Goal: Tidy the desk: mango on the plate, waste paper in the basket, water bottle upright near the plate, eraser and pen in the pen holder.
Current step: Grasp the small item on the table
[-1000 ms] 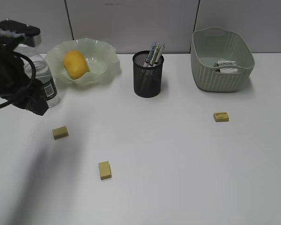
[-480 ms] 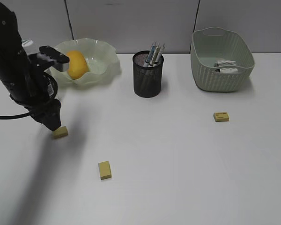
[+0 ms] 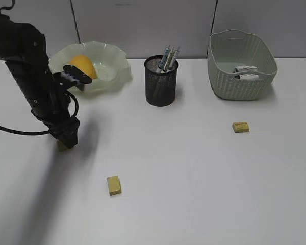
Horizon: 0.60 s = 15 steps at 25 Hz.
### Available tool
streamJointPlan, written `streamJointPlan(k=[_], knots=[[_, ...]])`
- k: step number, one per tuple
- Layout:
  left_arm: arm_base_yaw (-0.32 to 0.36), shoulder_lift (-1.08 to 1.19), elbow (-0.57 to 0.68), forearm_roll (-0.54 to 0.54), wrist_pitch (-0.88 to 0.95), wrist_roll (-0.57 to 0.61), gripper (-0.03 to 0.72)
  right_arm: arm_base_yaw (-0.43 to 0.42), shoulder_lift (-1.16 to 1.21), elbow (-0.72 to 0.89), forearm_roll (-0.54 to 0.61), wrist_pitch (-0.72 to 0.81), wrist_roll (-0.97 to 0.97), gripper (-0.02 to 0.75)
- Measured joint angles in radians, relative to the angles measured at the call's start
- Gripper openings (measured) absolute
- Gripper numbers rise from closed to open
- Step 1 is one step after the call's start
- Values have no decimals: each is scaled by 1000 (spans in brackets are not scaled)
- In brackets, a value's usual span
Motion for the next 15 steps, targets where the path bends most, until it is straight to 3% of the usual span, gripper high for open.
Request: streamJointPlan(k=[15], knots=[[-13, 59, -21, 59, 17, 0, 455, 0, -1, 0, 0, 0, 0, 500]])
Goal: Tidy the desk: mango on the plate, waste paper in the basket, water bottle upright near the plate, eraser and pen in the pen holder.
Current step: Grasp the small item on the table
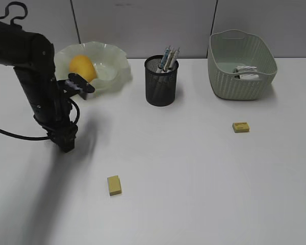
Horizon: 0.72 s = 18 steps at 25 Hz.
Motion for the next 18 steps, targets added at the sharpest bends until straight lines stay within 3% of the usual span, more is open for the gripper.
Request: streamJointPlan(k=[3, 9, 18], knots=[[-19, 1, -3, 18, 2, -19, 426, 0, 0, 0, 0, 0, 0, 500], [-46, 2, -3, 26, 2, -58, 263, 0, 0, 0, 0, 0, 0, 500], [-46, 8, -19, 28, 22, -149, 232, 0, 0, 0, 0, 0, 0, 499]])
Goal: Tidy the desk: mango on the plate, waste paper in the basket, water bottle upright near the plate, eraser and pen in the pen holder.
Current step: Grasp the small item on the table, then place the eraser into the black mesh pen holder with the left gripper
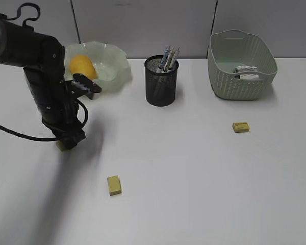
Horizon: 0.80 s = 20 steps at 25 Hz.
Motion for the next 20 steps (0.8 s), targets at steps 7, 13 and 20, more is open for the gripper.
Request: streamJointPlan(k=[7, 13, 20], knots=[[-3, 17, -123, -17, 161, -33, 225, 0, 0, 0, 0, 0, 0, 498], [-3, 8, -291, -114, 255, -40, 225, 0, 0, 0, 0, 0, 0, 498], [-12, -8, -510, -291, 185, -44, 225, 0, 0, 0, 0, 0, 0, 498]])
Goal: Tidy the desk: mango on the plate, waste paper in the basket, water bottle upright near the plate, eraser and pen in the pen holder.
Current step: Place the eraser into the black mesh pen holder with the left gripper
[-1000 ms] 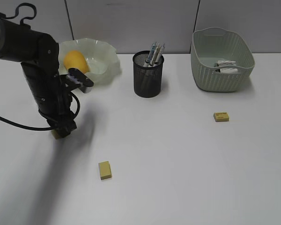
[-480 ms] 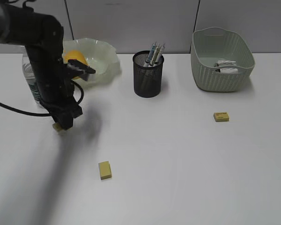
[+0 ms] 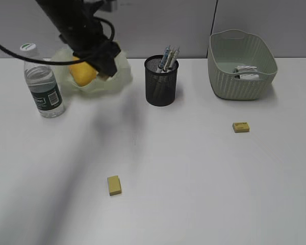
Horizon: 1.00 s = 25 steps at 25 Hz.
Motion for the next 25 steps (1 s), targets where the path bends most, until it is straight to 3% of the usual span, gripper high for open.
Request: streamJointPlan(k=[8, 15, 25], knots=[[-38, 6, -47, -205, -326, 0, 225, 0, 0, 0, 0, 0, 0, 498], [-107, 79, -48, -243, -559, 0, 229, 0, 0, 0, 0, 0, 0, 498], [-116, 182, -49, -283, -597, -1, 241, 0, 0, 0, 0, 0, 0, 498]])
